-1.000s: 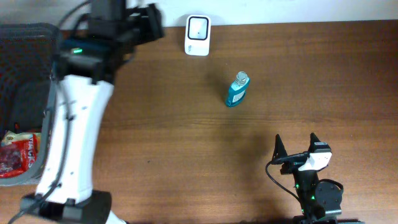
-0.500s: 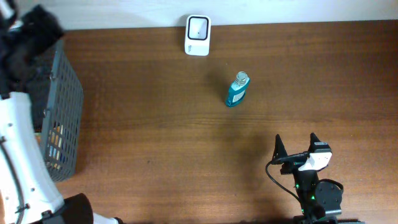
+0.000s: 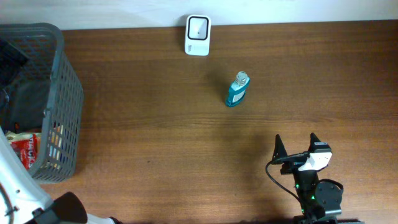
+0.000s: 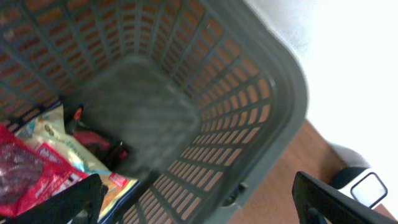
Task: Scan the item barcode
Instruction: 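Reach the left gripper into the basket toward the snack bags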
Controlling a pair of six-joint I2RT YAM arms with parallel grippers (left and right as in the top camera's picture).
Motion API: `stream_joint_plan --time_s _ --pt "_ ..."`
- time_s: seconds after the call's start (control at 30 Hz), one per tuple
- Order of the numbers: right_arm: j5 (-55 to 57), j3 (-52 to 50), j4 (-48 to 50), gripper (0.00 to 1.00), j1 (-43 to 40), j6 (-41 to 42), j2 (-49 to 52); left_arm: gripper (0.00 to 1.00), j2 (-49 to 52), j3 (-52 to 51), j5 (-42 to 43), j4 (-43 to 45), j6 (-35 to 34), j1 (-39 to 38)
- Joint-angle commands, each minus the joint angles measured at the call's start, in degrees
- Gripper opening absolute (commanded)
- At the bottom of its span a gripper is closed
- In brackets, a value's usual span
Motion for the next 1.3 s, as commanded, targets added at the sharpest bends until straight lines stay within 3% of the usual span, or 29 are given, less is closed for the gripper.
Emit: stream_joint_plan --time_s 0.0,0.13,0.3,0.47,0.67,1.27 --pt "0.3 -0.3 -0.4 0.99 -0.5 0.4 -0.3 0.99 3.7 0.3 0.2 -2.3 0.5 0.1" --pt "0.3 -0.3 -0.4 0.99 -0.5 0.4 -0.3 0.99 6.2 0.3 -1.2 -4.1 0.5 0.1" --pt "0.3 -0.3 -0.4 0.99 -0.5 0.4 -0.3 0.99 9.0 0.3 -10.3 -4.1 0.2 0.1" --pt "0.3 -0.3 -0.4 0.99 -0.5 0.4 -0.3 1.0 11.6 0.3 -17.4 -6.1 -9.5 0.4" --pt "0.3 -0.3 -0.4 0.99 -0.5 0.4 -0.3 0.99 14.2 0.3 -19.4 -10.0 -20.0 3.5" --pt "0.3 -0.3 -0.4 0.99 -0.5 0.4 -0.3 0.99 26.2 -4.1 -19.4 -13.0 -21.3 7.8"
